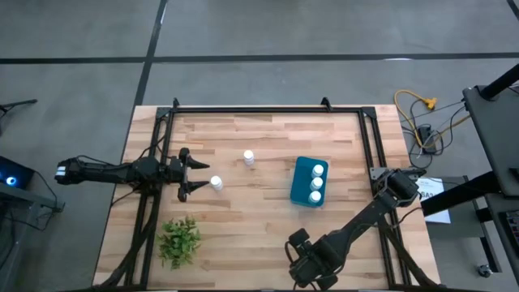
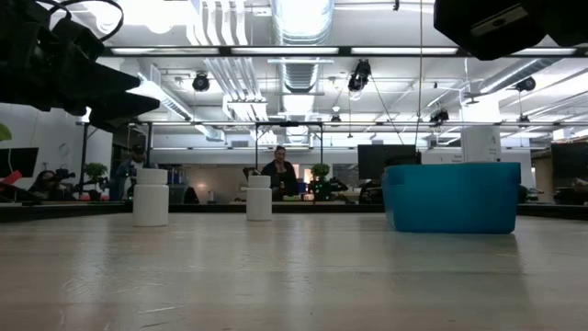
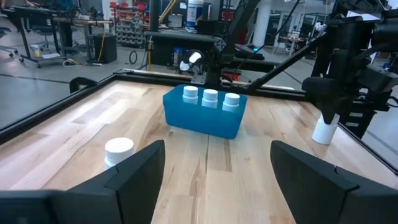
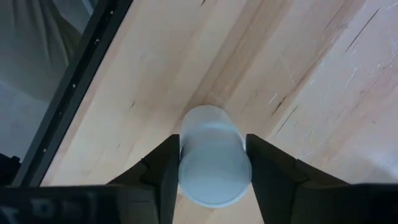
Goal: Pick and place pill bottles into a basket
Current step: Put the white medicine bottle into the blue bin
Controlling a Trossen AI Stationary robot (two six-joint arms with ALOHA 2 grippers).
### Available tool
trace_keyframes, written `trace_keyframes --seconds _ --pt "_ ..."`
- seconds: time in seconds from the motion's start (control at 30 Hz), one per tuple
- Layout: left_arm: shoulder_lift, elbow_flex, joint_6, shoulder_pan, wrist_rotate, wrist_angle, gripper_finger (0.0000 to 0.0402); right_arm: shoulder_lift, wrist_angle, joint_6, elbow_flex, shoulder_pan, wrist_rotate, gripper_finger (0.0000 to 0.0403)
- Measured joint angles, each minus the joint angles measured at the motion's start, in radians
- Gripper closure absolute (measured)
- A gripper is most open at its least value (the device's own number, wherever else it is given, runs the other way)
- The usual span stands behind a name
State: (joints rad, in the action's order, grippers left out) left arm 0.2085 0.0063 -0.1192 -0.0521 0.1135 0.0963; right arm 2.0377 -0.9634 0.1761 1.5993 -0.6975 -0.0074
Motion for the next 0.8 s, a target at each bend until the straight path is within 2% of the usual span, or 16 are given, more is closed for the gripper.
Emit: trace_keyframes --seconds 0.53,0.8 --pt "0.000 0.000 0.000 0.000 0.000 0.000 0.0127 -0.005 -0.046 -0.026 0.000 0.027 0.008 0.0256" --pt "0.000 0.000 0.000 0.000 0.000 0.000 0.0127 -0.049 -0.059 -0.043 -0.001 0.050 0.019 0.0256"
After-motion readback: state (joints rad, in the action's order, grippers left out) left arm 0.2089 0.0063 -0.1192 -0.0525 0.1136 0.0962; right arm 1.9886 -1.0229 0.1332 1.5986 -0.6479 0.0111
